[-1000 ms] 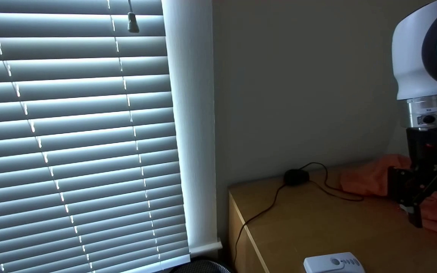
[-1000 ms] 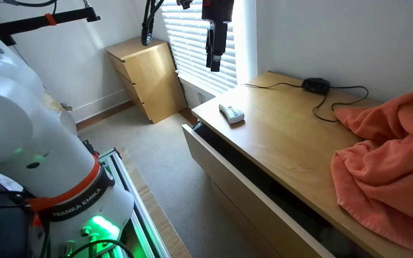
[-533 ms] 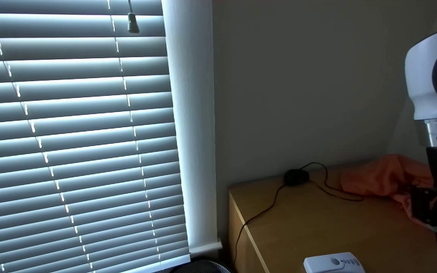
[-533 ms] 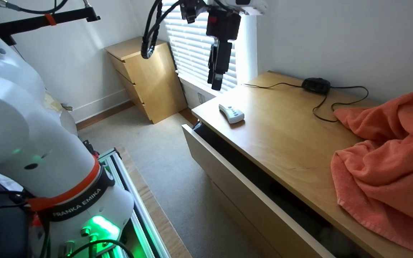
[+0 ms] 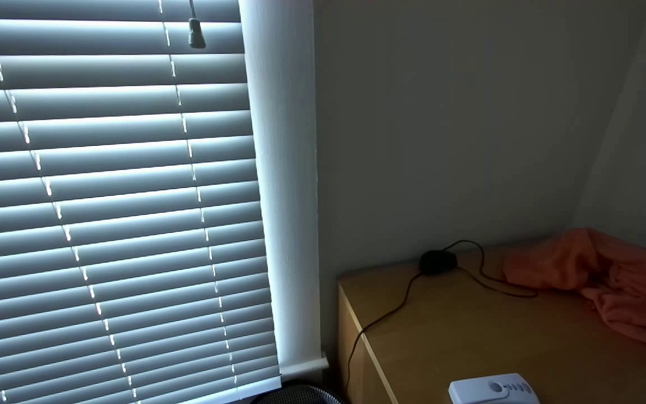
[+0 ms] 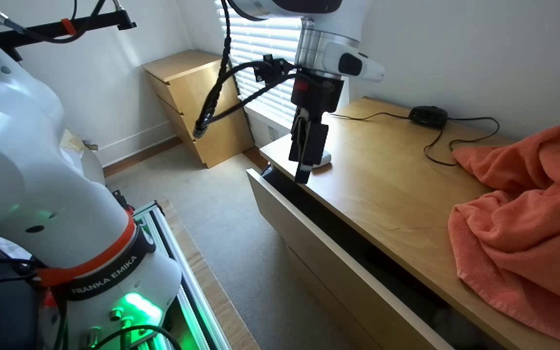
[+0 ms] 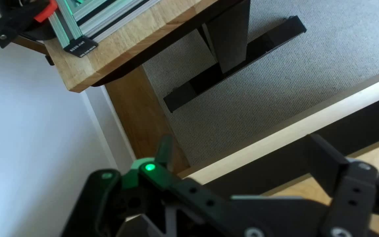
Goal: Pull out the topmost drawer.
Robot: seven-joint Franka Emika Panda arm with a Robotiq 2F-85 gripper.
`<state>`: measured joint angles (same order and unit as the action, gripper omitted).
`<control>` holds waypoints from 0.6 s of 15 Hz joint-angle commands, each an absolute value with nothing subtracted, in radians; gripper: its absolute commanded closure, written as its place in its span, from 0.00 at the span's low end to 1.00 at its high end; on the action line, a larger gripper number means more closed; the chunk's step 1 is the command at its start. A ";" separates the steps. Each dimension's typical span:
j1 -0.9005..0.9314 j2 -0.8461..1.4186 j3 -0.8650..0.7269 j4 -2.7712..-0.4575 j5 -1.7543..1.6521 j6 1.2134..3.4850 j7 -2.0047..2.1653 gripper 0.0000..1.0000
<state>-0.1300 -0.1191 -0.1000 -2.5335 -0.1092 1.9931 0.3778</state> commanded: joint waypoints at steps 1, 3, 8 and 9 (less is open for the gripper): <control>-0.152 -0.104 -0.120 -2.621 -0.082 2.176 0.399 0.00; -0.162 -0.074 -0.126 -2.657 -0.093 2.290 0.410 0.00; -0.160 -0.050 -0.130 -2.655 -0.093 2.310 0.394 0.00; -0.160 -0.049 -0.130 -2.654 -0.092 2.311 0.394 0.00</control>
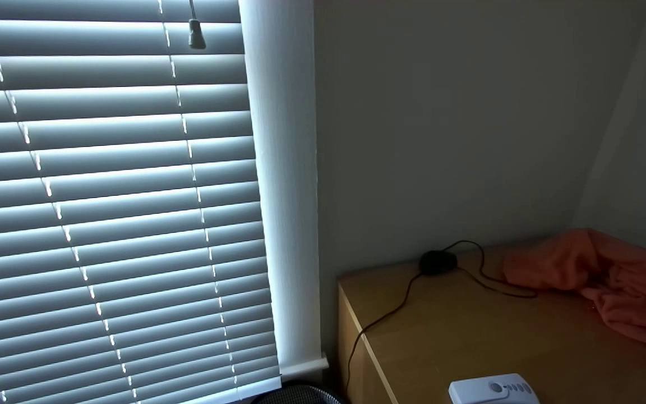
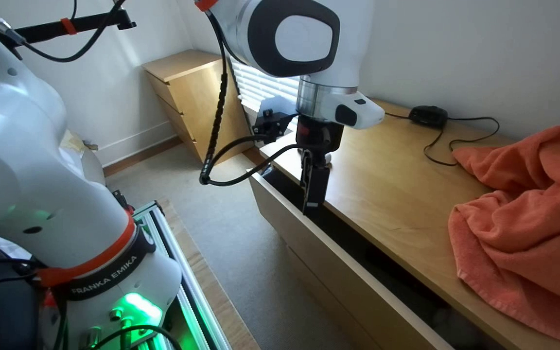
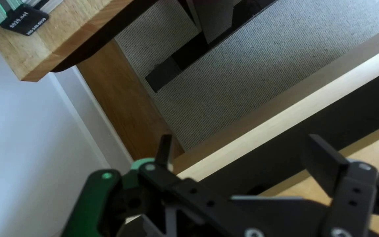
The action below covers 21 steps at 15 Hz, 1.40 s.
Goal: Pull out the topmost drawer.
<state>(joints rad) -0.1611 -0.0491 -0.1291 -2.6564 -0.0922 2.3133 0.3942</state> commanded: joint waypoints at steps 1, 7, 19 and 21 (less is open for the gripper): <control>-0.160 -0.049 -0.130 -2.654 -0.091 2.311 0.394 0.00; -0.170 0.031 -0.154 -2.696 -0.068 2.481 0.402 0.00; -0.273 0.186 -0.160 -2.747 0.411 2.754 0.075 0.00; -0.294 0.202 -0.139 -2.746 0.513 2.782 0.007 0.00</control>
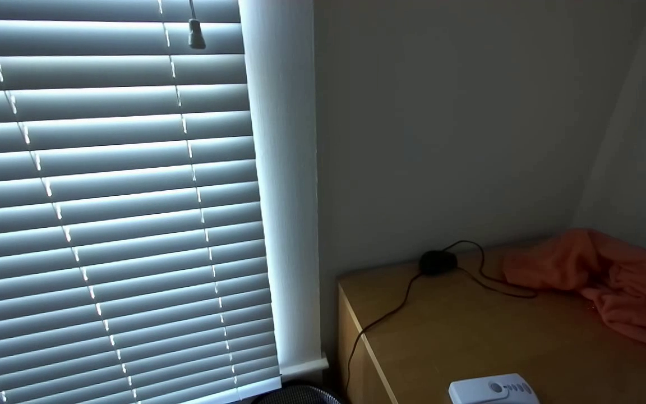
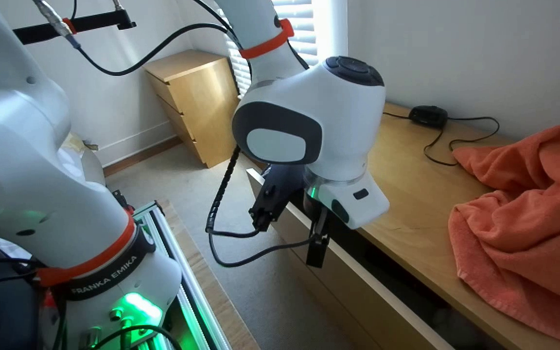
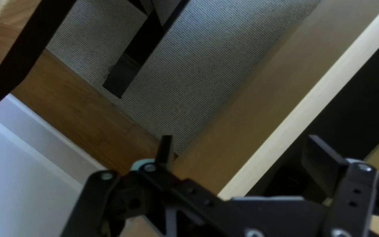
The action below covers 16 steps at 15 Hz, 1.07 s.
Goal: Pull out the topmost drawer.
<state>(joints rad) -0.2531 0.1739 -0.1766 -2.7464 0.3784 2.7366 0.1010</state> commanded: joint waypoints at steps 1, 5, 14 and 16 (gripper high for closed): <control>-0.310 0.205 -0.125 -2.746 0.571 2.776 -0.034 0.00; -0.353 0.244 -0.091 -2.733 0.759 2.776 -0.140 0.00; -0.370 0.360 -0.071 -2.655 0.923 2.815 -0.179 0.00; -0.378 0.385 -0.062 -2.629 0.948 2.802 -0.195 0.00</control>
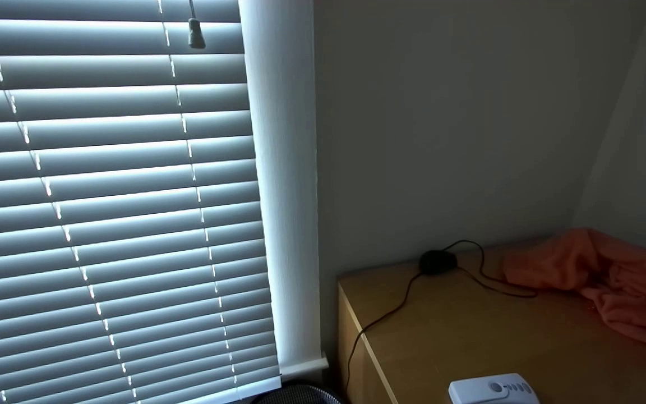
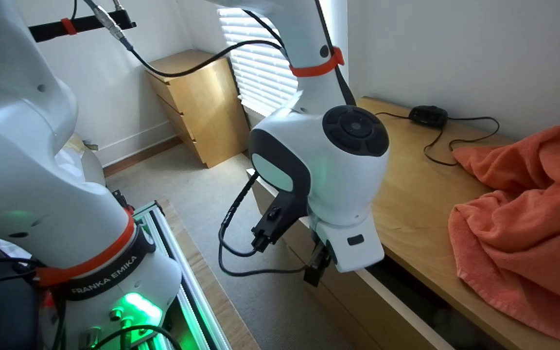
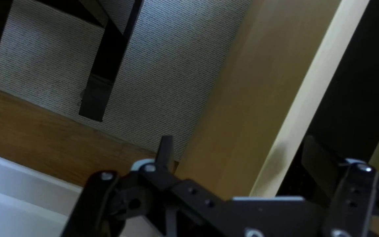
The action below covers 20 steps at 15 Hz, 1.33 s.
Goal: Pull out the topmost drawer.
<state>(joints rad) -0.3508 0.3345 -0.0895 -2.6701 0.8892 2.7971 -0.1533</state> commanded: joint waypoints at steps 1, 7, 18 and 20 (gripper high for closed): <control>-0.378 0.399 -0.059 -2.618 0.953 2.805 -0.192 0.00; -0.325 0.478 -0.116 -2.594 0.859 2.822 -0.092 0.00; -0.122 0.513 -0.368 -2.622 0.352 2.744 0.365 0.00; -0.104 0.510 -0.396 -2.623 0.293 2.707 0.407 0.00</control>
<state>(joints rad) -0.1352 0.5023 -0.3340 -2.6024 0.3903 2.7590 0.3425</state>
